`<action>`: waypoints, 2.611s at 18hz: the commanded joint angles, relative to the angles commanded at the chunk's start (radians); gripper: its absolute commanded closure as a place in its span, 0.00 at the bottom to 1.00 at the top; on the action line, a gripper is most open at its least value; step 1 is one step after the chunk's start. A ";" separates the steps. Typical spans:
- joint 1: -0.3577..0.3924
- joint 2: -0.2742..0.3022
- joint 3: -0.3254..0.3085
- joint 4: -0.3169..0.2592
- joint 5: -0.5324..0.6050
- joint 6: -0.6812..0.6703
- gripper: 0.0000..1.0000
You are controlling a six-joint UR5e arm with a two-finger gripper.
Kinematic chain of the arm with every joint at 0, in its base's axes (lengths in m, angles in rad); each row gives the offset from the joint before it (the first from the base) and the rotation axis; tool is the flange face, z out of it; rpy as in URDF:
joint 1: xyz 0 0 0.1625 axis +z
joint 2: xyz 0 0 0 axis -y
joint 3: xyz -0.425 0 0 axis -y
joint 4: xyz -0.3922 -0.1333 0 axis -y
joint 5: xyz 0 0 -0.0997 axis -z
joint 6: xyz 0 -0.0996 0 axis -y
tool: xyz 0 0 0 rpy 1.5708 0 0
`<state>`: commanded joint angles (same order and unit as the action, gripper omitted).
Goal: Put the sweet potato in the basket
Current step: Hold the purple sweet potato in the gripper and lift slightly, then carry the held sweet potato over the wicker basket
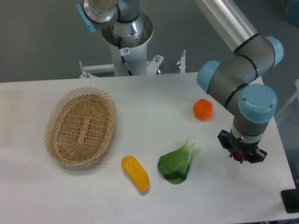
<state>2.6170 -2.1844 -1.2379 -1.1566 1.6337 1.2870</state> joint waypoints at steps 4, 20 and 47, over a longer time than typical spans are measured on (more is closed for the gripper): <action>0.000 0.002 -0.003 0.000 -0.002 0.000 0.78; -0.018 0.034 -0.044 -0.006 -0.043 -0.011 0.79; -0.412 0.268 -0.368 -0.005 -0.270 -0.133 0.79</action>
<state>2.2045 -1.9161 -1.6059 -1.1612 1.3637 1.1536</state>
